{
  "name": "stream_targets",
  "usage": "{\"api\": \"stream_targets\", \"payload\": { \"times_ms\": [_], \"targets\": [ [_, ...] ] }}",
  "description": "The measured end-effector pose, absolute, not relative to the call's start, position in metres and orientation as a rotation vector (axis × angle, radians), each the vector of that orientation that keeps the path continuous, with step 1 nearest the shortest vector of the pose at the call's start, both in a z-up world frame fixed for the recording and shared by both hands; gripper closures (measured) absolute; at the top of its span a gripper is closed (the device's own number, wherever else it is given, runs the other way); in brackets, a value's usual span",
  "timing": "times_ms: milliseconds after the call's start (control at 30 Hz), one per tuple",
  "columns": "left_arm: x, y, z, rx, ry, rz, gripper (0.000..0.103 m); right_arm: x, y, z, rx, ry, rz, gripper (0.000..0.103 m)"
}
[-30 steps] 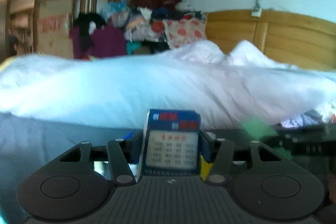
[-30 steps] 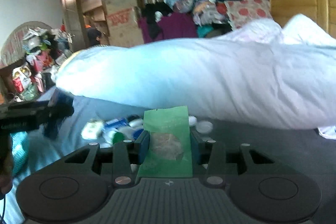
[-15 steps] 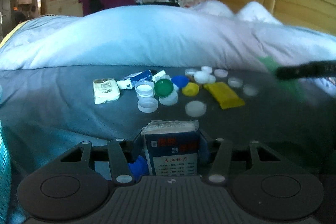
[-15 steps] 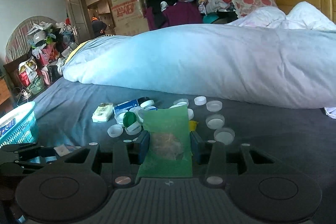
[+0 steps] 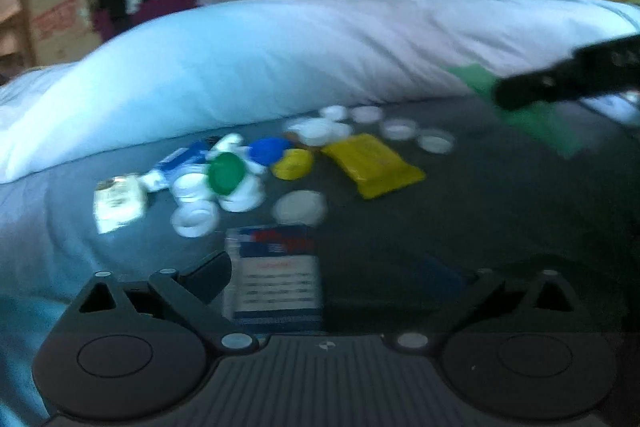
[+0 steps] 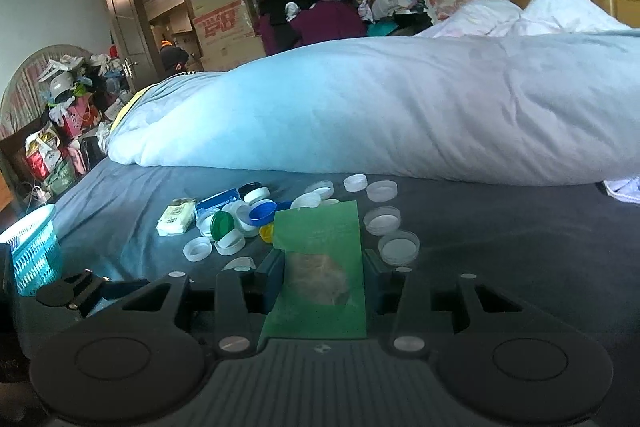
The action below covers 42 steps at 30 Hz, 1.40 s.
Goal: Organize objects
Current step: 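Carry the medicine box and green packet over the blue basket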
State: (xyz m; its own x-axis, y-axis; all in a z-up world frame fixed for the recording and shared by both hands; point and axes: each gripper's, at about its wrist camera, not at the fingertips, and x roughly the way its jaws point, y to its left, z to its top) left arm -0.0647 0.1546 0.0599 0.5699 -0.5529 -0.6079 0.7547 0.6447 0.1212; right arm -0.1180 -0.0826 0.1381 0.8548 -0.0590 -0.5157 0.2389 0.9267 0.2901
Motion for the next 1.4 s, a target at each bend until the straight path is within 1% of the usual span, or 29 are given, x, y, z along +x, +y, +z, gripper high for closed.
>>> {"api": "stream_targets", "payload": {
  "times_ms": [67,133,167,200,233,300,367,500,600,733,867,967,1100,1267,1400],
  "targets": [
    [-0.058,0.159,0.060,0.378,0.572,-0.722,0.004,-0.119,-0.082,0.136,0.360,0.525,-0.159,0.058],
    [-0.049,0.166,0.059,0.335,0.619,-0.687,0.021,-0.119,-0.081,0.134,0.363,0.527,-0.156,0.058],
    [-0.045,0.168,0.057,0.335,0.651,-0.680,0.043,-0.119,-0.080,0.133,0.366,0.528,-0.155,0.058],
    [-0.041,0.166,0.052,0.339,0.688,-0.679,0.051,-0.118,-0.079,0.133,0.367,0.529,-0.153,0.058],
    [-0.038,0.165,0.047,0.336,0.717,-0.686,0.051,-0.118,-0.078,0.134,0.366,0.529,-0.152,0.058],
    [-0.040,0.168,0.046,0.329,0.702,-0.694,0.054,-0.118,-0.076,0.137,0.361,0.519,-0.150,0.058],
    [-0.043,0.177,0.061,0.279,0.666,-0.690,0.056,-0.119,-0.073,0.145,0.349,0.492,-0.152,0.058],
    [-0.046,0.220,0.132,0.170,0.525,-0.611,0.056,-0.104,-0.063,0.177,0.308,0.428,-0.117,0.058],
    [-0.042,0.259,0.177,0.132,0.443,-0.504,0.056,-0.081,-0.042,0.211,0.272,0.364,-0.040,0.058],
    [-0.041,0.323,0.233,0.113,0.332,-0.328,0.056,-0.042,0.009,0.264,0.226,0.291,0.121,0.058],
    [-0.039,0.389,0.272,0.094,0.277,-0.146,0.056,-0.001,0.079,0.311,0.186,0.249,0.289,0.058],
    [-0.034,0.436,0.293,0.080,0.278,-0.030,0.056,0.031,0.132,0.335,0.165,0.268,0.401,0.058],
    [-0.018,0.486,0.307,0.065,0.342,0.072,0.056,0.070,0.202,0.350,0.121,0.338,0.513,0.058],
    [0.008,0.529,0.297,0.060,0.468,0.136,0.056,0.113,0.282,0.348,0.059,0.479,0.606,0.058],
    [0.017,0.561,0.281,0.038,0.553,0.155,0.057,0.129,0.324,0.339,0.043,0.559,0.628,0.058]
  ]
}}
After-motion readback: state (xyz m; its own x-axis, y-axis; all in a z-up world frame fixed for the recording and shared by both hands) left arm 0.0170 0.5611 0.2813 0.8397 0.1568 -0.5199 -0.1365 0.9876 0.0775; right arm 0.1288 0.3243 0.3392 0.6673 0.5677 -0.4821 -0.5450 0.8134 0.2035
